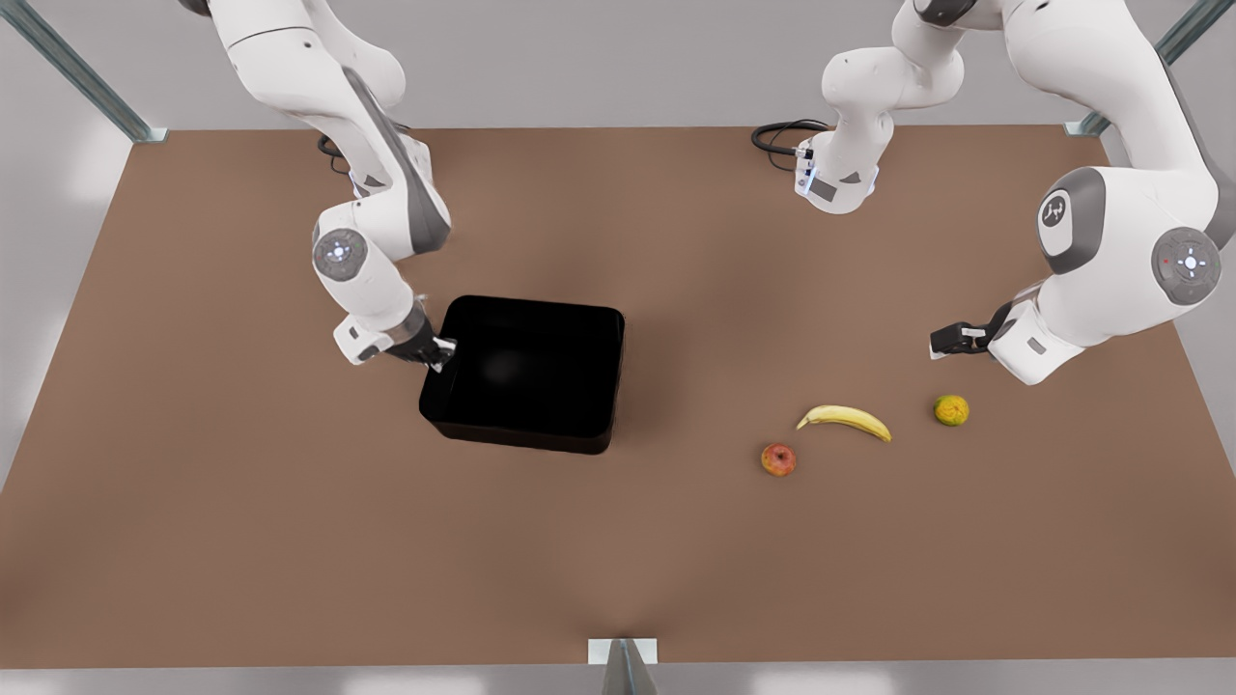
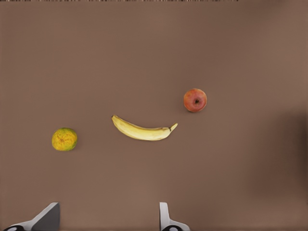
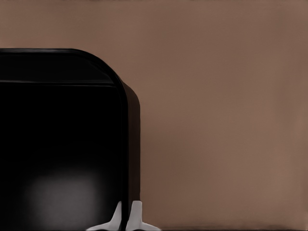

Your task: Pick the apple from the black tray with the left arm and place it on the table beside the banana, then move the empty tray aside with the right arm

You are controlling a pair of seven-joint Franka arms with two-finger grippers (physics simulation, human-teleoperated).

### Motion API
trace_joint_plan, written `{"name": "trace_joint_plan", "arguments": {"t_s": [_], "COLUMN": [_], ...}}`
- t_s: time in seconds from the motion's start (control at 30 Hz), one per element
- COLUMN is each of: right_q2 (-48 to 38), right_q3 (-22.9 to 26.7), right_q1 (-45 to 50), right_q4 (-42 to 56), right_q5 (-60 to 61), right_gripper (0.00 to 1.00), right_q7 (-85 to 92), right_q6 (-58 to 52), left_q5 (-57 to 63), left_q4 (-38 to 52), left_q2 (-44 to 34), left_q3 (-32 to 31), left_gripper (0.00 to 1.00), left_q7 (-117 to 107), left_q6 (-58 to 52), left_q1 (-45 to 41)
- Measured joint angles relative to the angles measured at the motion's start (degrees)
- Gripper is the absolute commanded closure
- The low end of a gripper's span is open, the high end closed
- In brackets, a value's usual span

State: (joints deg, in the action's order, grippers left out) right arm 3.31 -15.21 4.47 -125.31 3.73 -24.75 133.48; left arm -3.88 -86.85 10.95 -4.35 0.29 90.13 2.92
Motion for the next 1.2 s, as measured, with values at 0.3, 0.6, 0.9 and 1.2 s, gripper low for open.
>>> {"name": "trace_joint_plan", "arguments": {"t_s": [0.3,0.6,0.9,1.2], "right_q2": [-1.9,13.1,18.7,2.3], "right_q3": [0.4,0.3,0.1,-14.5], "right_q1": [-14.4,-33.2,-32.5,-25.4], "right_q4": [3.6,11.3,11.9,21.7], "right_q5": [0.1,0.4,0.2,-3.8], "right_gripper": [0.86,0.86,0.23,0.0], "right_q7": [16.2,35.8,48.5,48.2], "right_q6": [-8.8,-10.0,-7.2,-19.7], "left_q5": [-1.3,-1.3,-0.9,-0.9], "left_q4": [-1.6,-1.3,0.0,-0.1], "left_q2": [-1.7,-0.9,-0.4,-0.5], "left_q3": [-0.3,0.0,-0.2,-0.3], "left_gripper": [0.0,0.0,0.0,0.0], "left_q7": [-0.3,-1.6,-2.3,-2.8], "left_q6": [-1.7,-1.9,1.2,2.3], "left_q1": [-0.1,0.4,-0.3,-0.3]}}
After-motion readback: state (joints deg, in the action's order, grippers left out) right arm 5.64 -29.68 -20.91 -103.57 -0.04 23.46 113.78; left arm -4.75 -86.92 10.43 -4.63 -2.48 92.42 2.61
